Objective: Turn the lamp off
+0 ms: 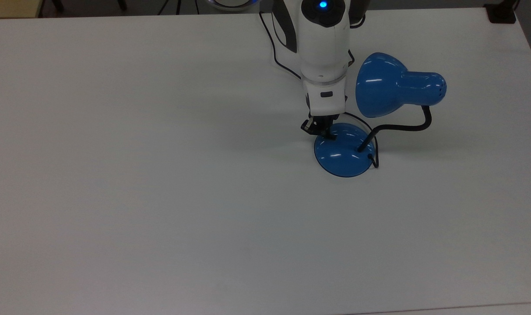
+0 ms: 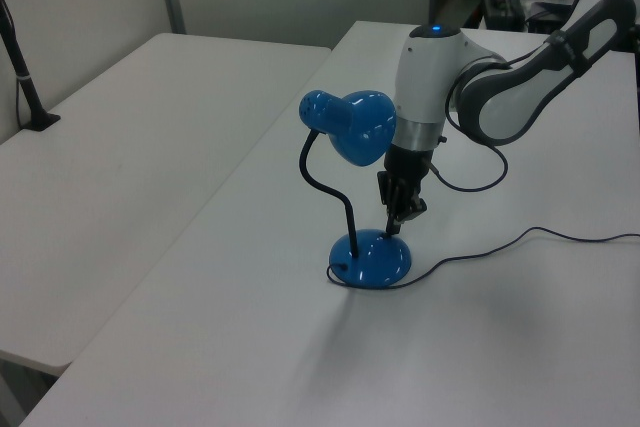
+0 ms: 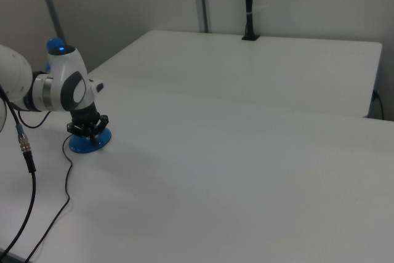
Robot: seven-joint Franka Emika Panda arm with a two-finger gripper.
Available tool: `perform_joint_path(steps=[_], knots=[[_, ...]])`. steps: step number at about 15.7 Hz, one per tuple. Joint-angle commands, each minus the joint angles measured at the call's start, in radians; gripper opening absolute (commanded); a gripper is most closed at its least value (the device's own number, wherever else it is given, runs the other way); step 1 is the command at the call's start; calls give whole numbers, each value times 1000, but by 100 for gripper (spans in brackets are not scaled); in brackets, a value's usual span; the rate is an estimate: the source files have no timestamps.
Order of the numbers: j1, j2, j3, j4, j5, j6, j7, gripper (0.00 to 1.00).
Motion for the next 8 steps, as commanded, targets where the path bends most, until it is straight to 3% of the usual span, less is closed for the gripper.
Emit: perform_joint_path(steps=[1,5,8], knots=[[-47,-43,3,-16,-7,-132,68,0],[-96,-144,-1,2,-8,-287,216,0],[-162,-236,-15,16,-7,-415,237,0]])
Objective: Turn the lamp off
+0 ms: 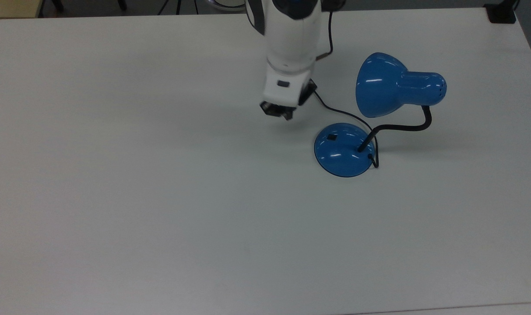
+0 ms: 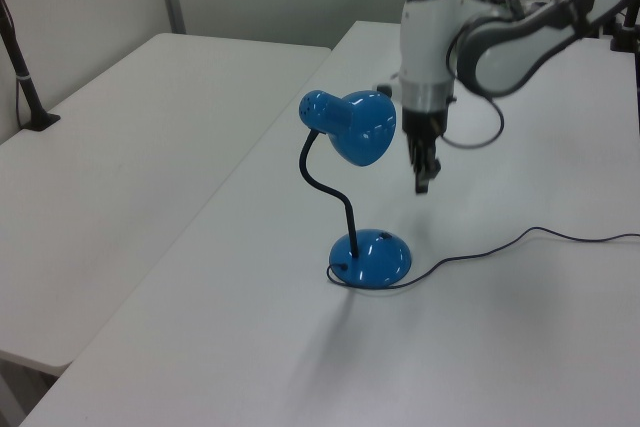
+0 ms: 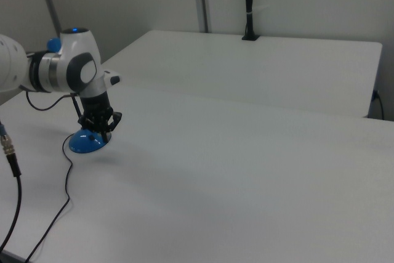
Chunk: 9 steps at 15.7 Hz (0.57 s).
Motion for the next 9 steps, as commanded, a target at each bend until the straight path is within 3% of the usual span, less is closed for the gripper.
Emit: perform_joint_path(steps=[1,5,9], knots=[[-65,-145,-29,5,-7,-168,60,0],[-64,-203,-99,127,-7,-397,160,0],[-70,-224,-127,249,-7,-534,165,0]])
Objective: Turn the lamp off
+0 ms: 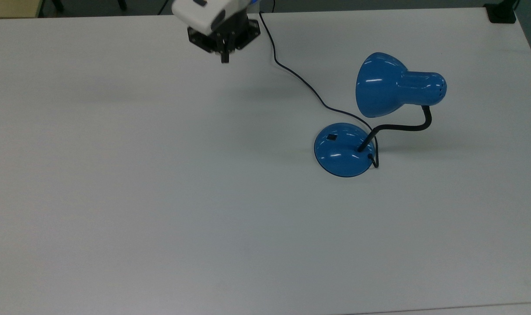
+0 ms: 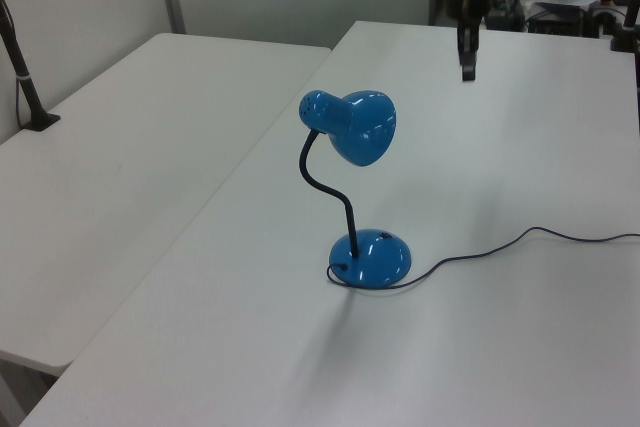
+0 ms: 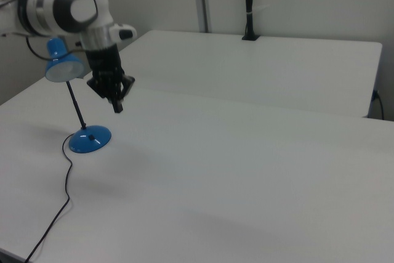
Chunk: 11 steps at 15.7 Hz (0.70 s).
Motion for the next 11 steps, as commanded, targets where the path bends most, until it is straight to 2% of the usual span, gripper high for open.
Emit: perform_joint_path(steps=[1,4,5,7,9,10,11], knots=[[3,-10,-26,113,-7,-128,34,0],[2,-17,-49,134,-7,-131,33,0],[12,-19,-75,136,-7,-130,33,0],[92,-20,-159,148,-2,-128,31,1],[184,-22,-263,150,4,-114,31,12],[227,-22,-312,150,6,-108,34,28],[274,-22,-360,150,9,-105,34,32]])
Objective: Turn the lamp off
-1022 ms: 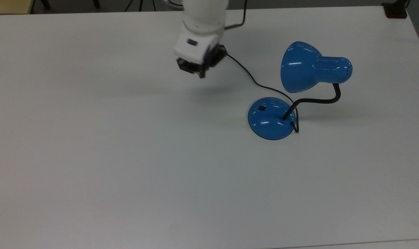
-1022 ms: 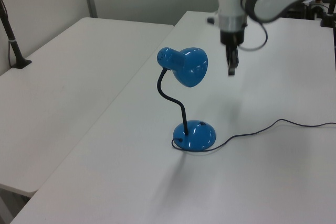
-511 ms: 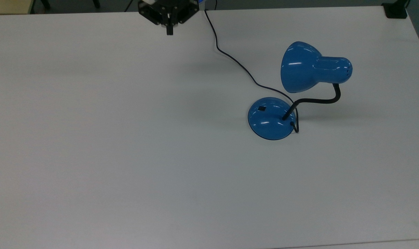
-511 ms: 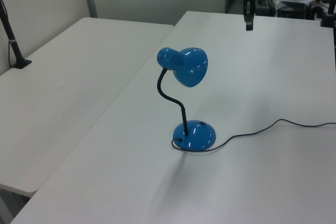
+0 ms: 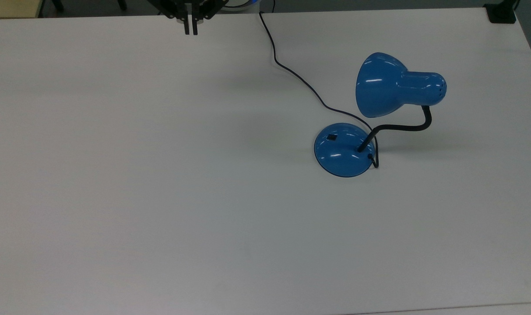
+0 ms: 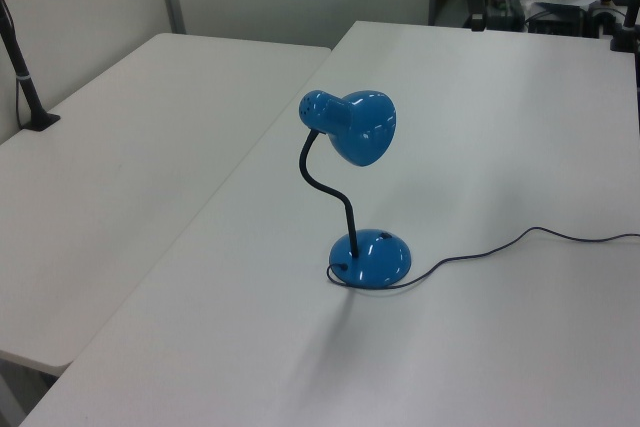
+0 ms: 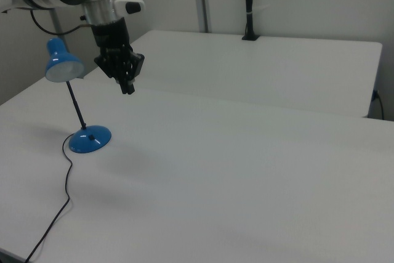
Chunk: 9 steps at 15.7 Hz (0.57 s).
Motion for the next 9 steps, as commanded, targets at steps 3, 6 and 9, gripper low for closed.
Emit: perform_joint_path(steps=[3,6,9], knots=[[221,-6,-222,6,8,7,21,79],[216,-6,-222,8,8,11,21,100],[213,-6,-223,9,8,22,21,100]])
